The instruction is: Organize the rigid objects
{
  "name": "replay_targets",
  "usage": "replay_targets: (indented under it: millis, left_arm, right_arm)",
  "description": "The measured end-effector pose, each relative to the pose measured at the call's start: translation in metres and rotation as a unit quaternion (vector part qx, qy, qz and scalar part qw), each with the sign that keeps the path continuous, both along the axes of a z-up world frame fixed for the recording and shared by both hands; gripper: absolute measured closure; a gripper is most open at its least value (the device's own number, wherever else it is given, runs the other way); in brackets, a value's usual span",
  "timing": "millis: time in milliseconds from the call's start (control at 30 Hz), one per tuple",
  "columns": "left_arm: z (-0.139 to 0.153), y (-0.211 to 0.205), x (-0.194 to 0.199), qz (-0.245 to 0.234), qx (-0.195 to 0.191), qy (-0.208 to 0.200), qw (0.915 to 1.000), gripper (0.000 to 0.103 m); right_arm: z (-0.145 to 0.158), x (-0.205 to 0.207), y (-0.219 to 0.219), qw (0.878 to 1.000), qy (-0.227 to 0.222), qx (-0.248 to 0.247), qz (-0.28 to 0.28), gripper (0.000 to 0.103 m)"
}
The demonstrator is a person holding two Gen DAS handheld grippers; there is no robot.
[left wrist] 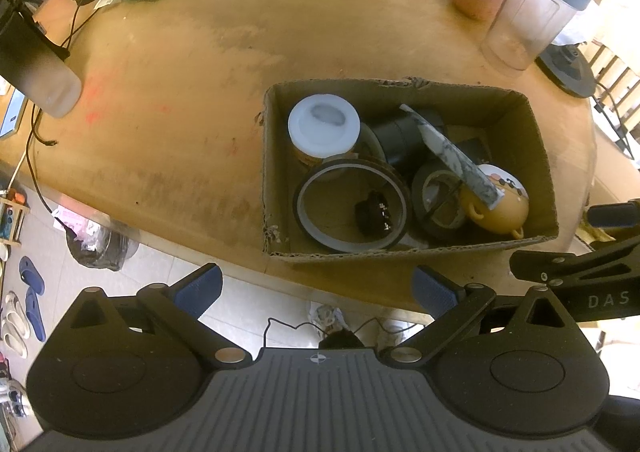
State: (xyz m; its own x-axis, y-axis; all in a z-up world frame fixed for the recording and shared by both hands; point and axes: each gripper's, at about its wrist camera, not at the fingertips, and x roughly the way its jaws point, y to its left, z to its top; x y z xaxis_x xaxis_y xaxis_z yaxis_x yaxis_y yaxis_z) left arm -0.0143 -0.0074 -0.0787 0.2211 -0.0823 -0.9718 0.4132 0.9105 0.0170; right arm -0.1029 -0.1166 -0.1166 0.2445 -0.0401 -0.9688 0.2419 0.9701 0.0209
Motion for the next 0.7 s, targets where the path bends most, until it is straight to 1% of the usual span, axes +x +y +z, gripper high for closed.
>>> replay_targets:
  millis: [700]
  left_arm:
    - [-0.0012,-0.0047,0.0023,-0.003,0.002,0.006,1.0,0.0]
  right_arm:
    - [-0.0013,0.0005,-0.0014,1.0,0.001,0.001,-0.001,0.0]
